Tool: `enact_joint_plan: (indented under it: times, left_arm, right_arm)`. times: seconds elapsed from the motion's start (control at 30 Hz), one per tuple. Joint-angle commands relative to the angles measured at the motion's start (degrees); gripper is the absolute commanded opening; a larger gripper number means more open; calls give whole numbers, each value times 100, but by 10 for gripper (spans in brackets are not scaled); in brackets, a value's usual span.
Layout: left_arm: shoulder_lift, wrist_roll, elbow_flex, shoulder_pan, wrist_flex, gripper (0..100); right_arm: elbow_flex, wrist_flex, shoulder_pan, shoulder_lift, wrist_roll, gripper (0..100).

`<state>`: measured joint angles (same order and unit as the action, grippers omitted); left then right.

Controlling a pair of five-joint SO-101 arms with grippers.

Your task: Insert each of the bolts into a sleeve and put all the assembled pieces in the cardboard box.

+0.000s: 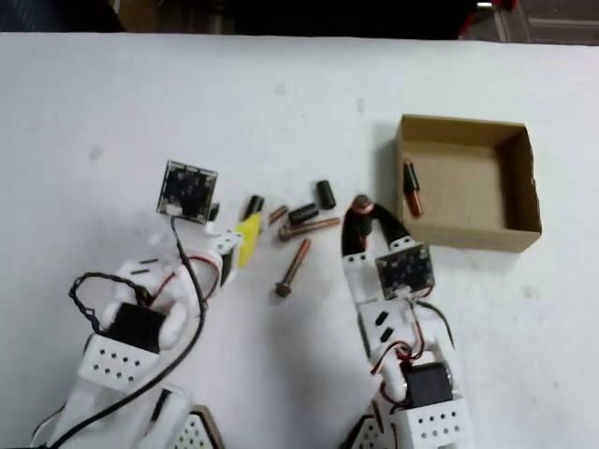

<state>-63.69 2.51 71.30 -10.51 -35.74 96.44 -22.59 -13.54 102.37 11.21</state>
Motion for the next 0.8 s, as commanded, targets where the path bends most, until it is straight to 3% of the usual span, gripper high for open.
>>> enact_joint_plan:
  times: [0.0, 0.13, 0.47, 0.67, 0.77]
  left_arm:
    - [-75, -62, 149, 92, 422, 226]
    - [-84, -62, 440, 444, 791, 226]
    - [-84, -26, 695, 963, 941, 221]
    - [-92, -35, 712, 989, 976, 15]
    - [-92, -26, 703, 989, 967, 38]
  right_arm:
    - [-44, 585, 637, 66, 53, 17]
    - [-404, 224, 1244, 13, 53, 17]
    - [-1407, -303, 1604, 4, 53, 17]
    - [-1873, -330, 1640, -31, 53, 17]
    - [-2488, -681, 1622, -497, 53, 17]
